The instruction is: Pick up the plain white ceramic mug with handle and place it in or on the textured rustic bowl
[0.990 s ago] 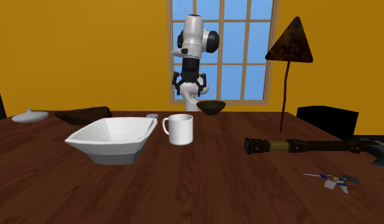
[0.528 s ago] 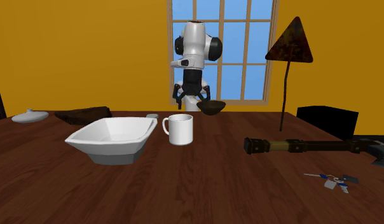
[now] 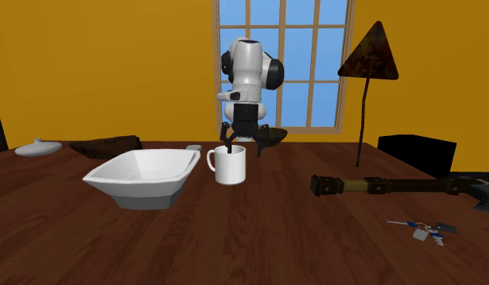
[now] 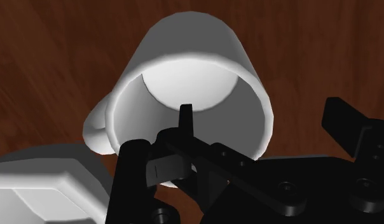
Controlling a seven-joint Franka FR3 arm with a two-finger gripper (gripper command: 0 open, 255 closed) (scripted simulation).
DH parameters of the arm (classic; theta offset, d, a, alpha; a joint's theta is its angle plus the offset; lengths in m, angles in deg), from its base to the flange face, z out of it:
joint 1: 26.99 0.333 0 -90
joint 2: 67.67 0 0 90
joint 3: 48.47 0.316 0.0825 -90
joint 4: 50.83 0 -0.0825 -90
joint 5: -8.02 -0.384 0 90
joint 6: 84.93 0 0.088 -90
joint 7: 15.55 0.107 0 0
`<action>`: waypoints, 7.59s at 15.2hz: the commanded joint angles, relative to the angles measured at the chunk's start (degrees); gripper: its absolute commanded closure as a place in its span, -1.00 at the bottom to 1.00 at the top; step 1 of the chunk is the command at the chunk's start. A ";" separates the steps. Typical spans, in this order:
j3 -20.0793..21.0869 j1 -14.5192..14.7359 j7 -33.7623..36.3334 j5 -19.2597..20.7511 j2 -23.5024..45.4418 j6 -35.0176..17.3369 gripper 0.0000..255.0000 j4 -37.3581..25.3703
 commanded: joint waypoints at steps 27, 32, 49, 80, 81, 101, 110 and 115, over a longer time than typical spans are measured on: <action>0.09 0.07 -0.37 -0.24 -0.35 4.08 1.00 -3.77; 0.17 0.17 -0.64 -0.41 -0.68 7.76 1.00 -7.14; 0.51 0.80 -0.96 -0.75 -2.06 19.31 1.00 -17.32; 7.62 10.73 11.47 -15.65 -67.47 22.57 1.00 43.84; 7.72 10.81 11.48 -15.76 -67.66 21.88 1.00 44.72; 9.94 12.03 11.69 -17.88 -69.09 9.96 1.00 58.09; 9.95 12.03 11.69 -17.89 -69.09 9.95 -1.00 58.09; 8.75 11.70 11.88 -16.90 -69.51 17.34 -1.00 51.10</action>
